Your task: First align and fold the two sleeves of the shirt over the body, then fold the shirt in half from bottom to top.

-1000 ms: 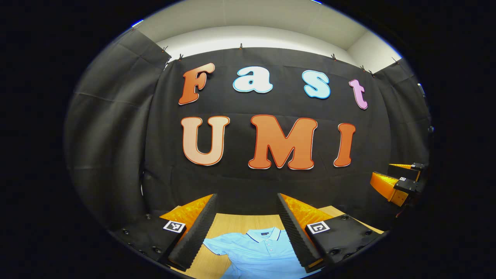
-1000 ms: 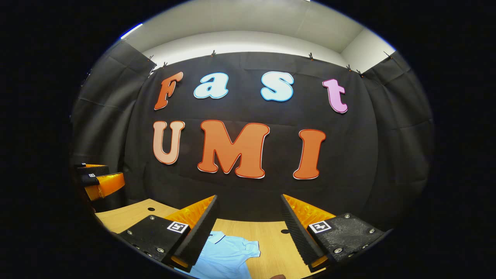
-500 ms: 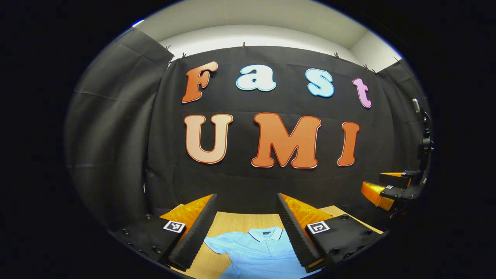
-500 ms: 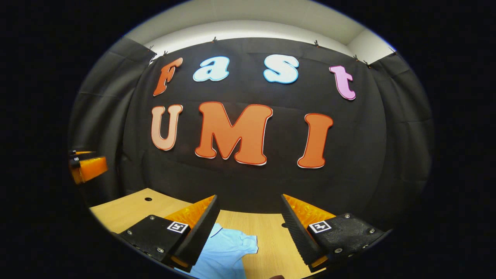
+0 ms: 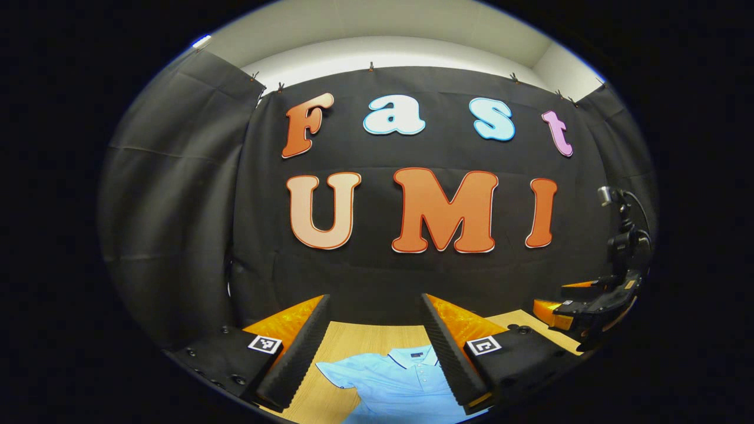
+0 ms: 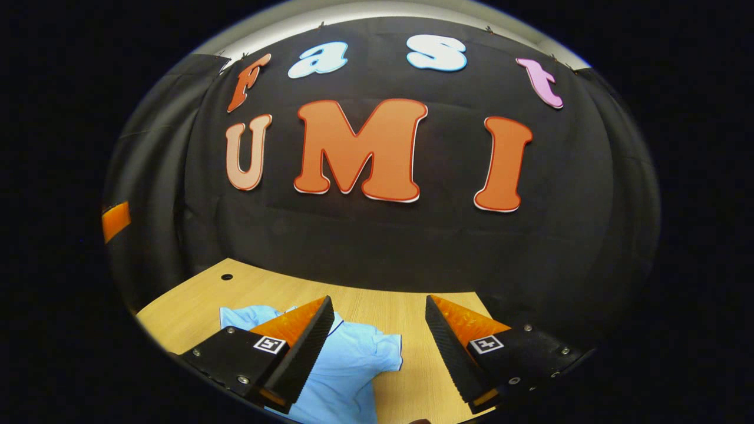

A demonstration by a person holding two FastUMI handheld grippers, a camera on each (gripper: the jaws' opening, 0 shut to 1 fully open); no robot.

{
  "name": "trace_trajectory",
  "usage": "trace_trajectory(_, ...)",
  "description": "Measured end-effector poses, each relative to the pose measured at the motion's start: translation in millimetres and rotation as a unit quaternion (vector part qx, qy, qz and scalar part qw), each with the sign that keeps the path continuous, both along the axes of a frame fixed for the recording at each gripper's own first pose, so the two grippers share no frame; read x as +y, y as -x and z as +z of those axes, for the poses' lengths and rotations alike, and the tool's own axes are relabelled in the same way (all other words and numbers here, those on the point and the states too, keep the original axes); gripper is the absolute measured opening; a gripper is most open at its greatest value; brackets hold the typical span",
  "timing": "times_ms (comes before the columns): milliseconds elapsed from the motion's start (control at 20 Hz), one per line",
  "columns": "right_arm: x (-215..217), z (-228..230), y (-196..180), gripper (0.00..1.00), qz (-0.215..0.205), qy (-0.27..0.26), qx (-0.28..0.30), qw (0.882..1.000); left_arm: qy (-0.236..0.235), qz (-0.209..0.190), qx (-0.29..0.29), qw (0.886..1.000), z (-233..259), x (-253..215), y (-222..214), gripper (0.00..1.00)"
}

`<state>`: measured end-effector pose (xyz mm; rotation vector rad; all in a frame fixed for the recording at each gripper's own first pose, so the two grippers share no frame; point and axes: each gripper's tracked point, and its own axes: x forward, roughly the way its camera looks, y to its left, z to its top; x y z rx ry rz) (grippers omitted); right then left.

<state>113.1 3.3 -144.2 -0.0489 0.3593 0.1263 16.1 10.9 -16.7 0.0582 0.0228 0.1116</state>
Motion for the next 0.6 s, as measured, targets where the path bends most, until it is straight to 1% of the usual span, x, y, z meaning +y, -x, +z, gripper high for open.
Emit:
trace_trajectory(150,1,-30,-16,0.97,0.007,0.001,0.043,0.999,-0.007,0.003,-0.003,1.000,3,0,-3,0.98)
trace_trajectory(200,1,-44,-20,0.98,0.006,-0.003,0.065,0.998,-0.009,0.006,-0.001,1.000,1,1,-3,0.98)
trace_trajectory(300,0,-69,-27,0.98,0.000,-0.017,0.110,0.994,-0.011,0.016,0.008,1.000,-4,6,-6,0.94)
trace_trajectory(350,-1,-78,-30,0.98,-0.001,-0.022,0.127,0.992,-0.011,0.022,0.011,1.000,-6,8,-7,0.98)
trace_trajectory(500,-4,-109,-42,0.98,-0.002,-0.023,0.167,0.986,-0.007,0.038,0.024,0.999,-17,15,-10,0.98)
trace_trajectory(600,-11,-130,-47,0.98,-0.004,-0.015,0.201,0.980,-0.006,0.051,0.035,0.998,-24,20,-10,0.98)
